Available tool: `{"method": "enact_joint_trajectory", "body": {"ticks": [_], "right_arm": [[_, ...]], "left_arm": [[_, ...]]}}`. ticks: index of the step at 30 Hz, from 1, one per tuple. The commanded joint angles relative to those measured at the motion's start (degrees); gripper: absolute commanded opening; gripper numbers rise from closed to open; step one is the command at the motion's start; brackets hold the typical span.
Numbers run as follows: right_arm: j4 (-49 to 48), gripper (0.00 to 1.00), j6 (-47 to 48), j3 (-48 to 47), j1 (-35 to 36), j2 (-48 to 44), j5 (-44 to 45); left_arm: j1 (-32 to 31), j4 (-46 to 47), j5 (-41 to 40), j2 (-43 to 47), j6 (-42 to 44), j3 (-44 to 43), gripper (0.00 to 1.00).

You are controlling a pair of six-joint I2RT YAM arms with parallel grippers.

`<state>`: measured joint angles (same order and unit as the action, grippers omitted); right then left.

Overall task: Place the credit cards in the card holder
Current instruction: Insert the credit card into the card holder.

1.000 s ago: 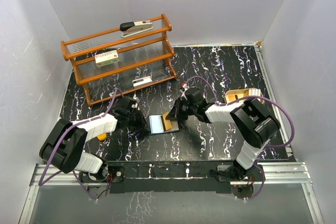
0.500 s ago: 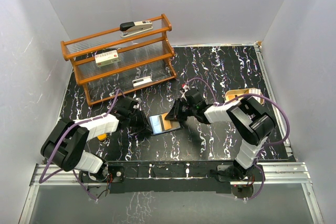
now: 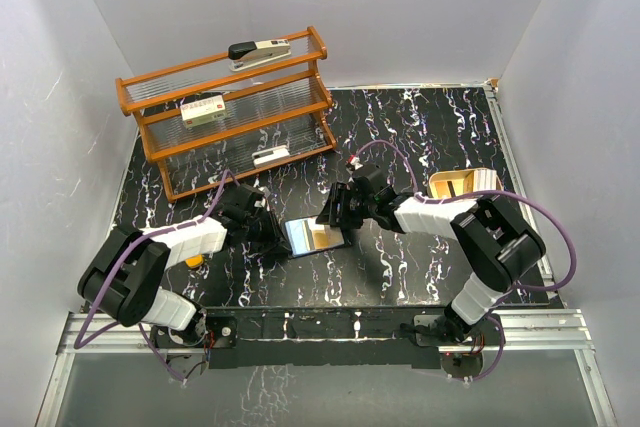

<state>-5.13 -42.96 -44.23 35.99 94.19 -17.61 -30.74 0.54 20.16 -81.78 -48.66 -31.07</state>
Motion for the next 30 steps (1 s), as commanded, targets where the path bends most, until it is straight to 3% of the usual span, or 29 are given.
{"method": "enact_joint_trajectory", "body": {"ticks": [1, 22, 30], "right_arm": [[3.0, 0.5, 1.8, -1.1, 0.1, -0.9, 2.0], [0.1, 0.5, -0.9, -3.4, 4.0, 4.1, 0.5], [-8.2, 0.51, -2.9, -1.6, 4.1, 5.1, -5.4]], "left_arm": [[-1.6, -2.8, 0.7, -1.0, 0.2, 1.3, 0.0], [-1.8, -3.5, 0.4, -2.1, 0.6, -1.0, 0.0], [-1.8, -3.0, 0.6, -2.2, 0.9, -1.1, 0.0]]}}
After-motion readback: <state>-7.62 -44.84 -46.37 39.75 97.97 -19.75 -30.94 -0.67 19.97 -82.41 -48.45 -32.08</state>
